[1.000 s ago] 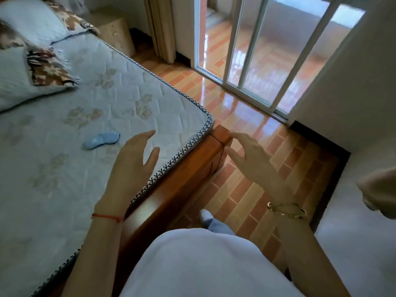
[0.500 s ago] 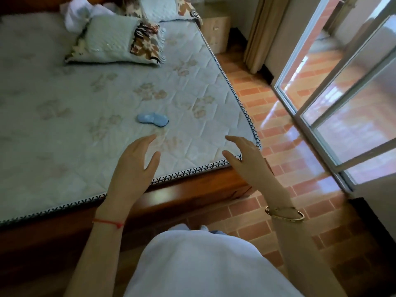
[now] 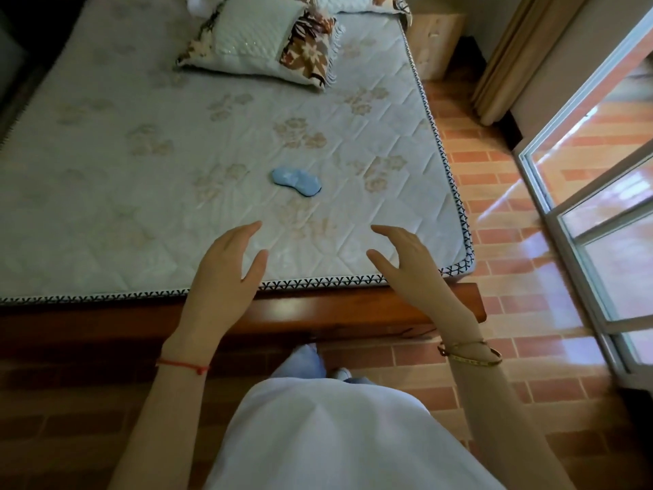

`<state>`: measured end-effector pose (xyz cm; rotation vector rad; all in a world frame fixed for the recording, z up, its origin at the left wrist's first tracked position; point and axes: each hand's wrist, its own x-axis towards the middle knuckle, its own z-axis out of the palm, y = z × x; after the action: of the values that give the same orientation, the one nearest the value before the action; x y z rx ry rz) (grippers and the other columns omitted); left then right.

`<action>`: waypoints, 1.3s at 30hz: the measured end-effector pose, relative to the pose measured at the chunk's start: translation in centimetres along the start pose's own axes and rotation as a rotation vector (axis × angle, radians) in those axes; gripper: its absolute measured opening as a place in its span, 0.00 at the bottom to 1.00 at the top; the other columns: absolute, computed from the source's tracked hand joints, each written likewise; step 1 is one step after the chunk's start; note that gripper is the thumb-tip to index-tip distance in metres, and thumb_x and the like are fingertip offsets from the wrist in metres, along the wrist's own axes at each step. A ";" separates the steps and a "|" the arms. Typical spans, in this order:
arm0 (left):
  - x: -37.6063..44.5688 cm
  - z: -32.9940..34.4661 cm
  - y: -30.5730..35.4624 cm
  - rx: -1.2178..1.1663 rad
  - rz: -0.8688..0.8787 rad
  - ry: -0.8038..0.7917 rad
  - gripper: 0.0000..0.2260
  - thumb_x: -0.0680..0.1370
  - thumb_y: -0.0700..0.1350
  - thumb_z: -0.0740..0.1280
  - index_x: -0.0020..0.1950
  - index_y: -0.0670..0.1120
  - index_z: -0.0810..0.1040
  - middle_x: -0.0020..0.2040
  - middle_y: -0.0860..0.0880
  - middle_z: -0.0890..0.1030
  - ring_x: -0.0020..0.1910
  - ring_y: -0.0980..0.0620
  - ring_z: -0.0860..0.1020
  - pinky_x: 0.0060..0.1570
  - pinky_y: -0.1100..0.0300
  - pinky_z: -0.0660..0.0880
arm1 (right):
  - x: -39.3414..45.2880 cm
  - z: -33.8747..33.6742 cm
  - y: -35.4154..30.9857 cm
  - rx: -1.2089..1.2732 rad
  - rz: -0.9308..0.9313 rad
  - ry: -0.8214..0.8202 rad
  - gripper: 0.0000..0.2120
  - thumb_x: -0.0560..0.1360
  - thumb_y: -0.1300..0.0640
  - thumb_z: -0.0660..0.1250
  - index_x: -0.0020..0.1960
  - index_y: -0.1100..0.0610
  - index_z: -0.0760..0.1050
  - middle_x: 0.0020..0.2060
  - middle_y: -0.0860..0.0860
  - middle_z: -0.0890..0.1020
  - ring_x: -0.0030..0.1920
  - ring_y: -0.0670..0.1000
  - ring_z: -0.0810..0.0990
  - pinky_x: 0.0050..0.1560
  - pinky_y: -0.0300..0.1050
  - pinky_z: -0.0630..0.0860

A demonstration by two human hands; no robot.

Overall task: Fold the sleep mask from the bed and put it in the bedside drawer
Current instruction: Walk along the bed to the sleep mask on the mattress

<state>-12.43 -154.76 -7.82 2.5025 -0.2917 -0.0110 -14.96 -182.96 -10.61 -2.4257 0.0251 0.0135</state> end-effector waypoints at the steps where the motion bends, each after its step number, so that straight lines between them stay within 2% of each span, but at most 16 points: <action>1: 0.4 -0.1 -0.2 0.000 -0.001 -0.001 0.21 0.80 0.52 0.59 0.73 0.51 0.66 0.71 0.51 0.71 0.70 0.55 0.68 0.67 0.64 0.60 | 0.5 0.1 -0.1 0.001 0.002 -0.002 0.22 0.79 0.48 0.61 0.71 0.53 0.66 0.68 0.50 0.72 0.70 0.50 0.66 0.65 0.38 0.58; 10: 6.4 -1.4 -3.0 -0.005 0.002 -0.003 0.21 0.80 0.51 0.59 0.73 0.50 0.66 0.71 0.51 0.70 0.70 0.54 0.67 0.67 0.63 0.60 | 7.0 1.9 -1.8 0.008 0.022 0.002 0.22 0.78 0.48 0.61 0.71 0.52 0.66 0.68 0.49 0.72 0.70 0.50 0.66 0.68 0.44 0.62; 19: 15.0 -0.8 -7.3 0.025 0.017 -0.037 0.21 0.80 0.51 0.59 0.74 0.50 0.65 0.72 0.49 0.70 0.71 0.52 0.67 0.68 0.62 0.60 | 15.3 3.7 -1.7 -0.018 0.052 0.025 0.22 0.78 0.48 0.60 0.70 0.53 0.67 0.68 0.51 0.73 0.70 0.51 0.67 0.65 0.40 0.59; 23: 19.4 0.5 -8.5 0.013 0.017 -0.029 0.21 0.80 0.49 0.59 0.73 0.48 0.66 0.71 0.48 0.71 0.70 0.51 0.67 0.68 0.62 0.61 | 19.3 4.6 -0.5 -0.023 0.080 0.025 0.21 0.78 0.49 0.61 0.69 0.55 0.68 0.67 0.53 0.73 0.68 0.54 0.68 0.66 0.44 0.63; 32: 28.7 7.0 -12.2 0.064 -0.013 -0.082 0.20 0.80 0.45 0.61 0.72 0.41 0.68 0.69 0.43 0.72 0.68 0.46 0.70 0.69 0.53 0.66 | 29.9 9.0 4.9 -0.008 0.167 -0.028 0.21 0.78 0.50 0.62 0.68 0.57 0.69 0.66 0.55 0.74 0.67 0.55 0.70 0.64 0.40 0.60; 39: 35.5 15.1 -16.6 0.141 -0.067 -0.167 0.21 0.79 0.43 0.61 0.71 0.40 0.68 0.68 0.41 0.73 0.68 0.44 0.70 0.69 0.53 0.67 | 37.6 15.3 10.5 -0.004 0.247 -0.106 0.21 0.79 0.49 0.61 0.69 0.57 0.68 0.66 0.55 0.73 0.67 0.56 0.70 0.66 0.46 0.65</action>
<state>24.53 -157.93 -27.64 2.6553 -0.2851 -0.2351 22.34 -181.37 -29.66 -2.4076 0.2762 0.2537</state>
